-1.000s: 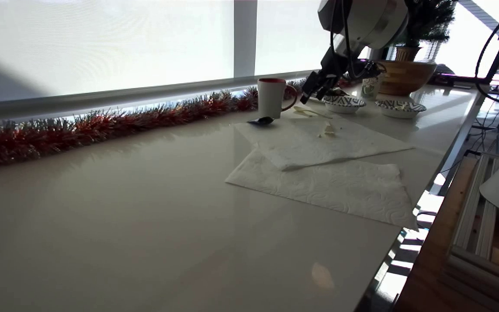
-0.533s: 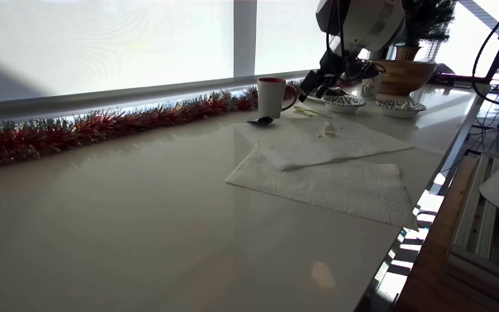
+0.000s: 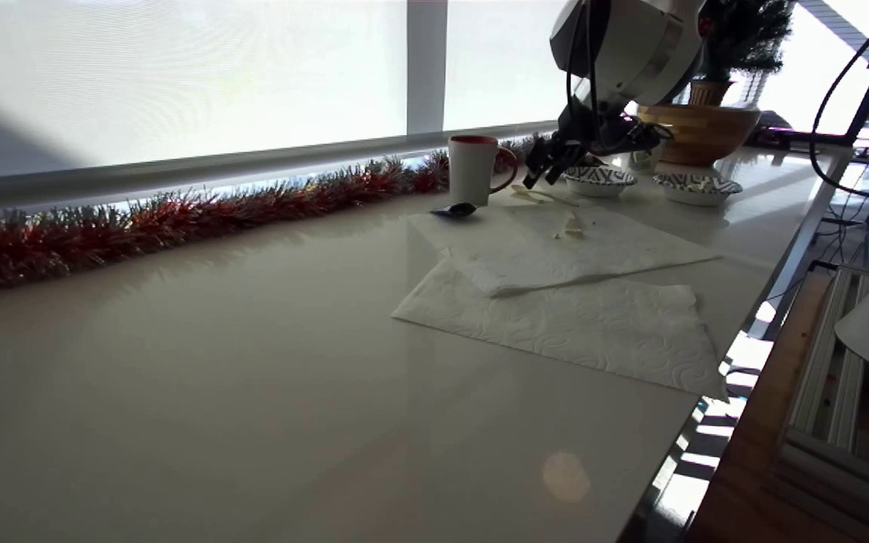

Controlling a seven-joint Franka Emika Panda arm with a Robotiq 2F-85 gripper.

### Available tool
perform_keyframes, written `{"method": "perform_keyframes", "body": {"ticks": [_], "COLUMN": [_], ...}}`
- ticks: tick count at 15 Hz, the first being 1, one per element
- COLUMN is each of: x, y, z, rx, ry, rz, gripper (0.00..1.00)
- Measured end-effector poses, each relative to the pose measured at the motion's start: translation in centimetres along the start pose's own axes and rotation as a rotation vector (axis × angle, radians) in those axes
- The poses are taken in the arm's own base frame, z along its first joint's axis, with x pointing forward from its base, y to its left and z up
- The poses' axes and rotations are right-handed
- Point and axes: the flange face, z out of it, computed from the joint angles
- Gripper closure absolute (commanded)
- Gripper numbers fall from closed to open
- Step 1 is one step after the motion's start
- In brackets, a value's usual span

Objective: Move the contents from one bowl to the next

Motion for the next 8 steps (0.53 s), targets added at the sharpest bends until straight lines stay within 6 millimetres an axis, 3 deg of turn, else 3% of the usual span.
{"method": "perform_keyframes", "body": {"ticks": [4, 7, 8], "x": [-0.58, -0.83, -0.93], "y": [0.15, 0.16, 0.14], "z": [0.45, 0.49, 0.5], "rx": [0.0, 0.001, 0.001], "ry": [-0.006, -0.011, -0.013], "rz": [0.014, 0.015, 0.015], "gripper": [0.71, 0.68, 0.72]}}
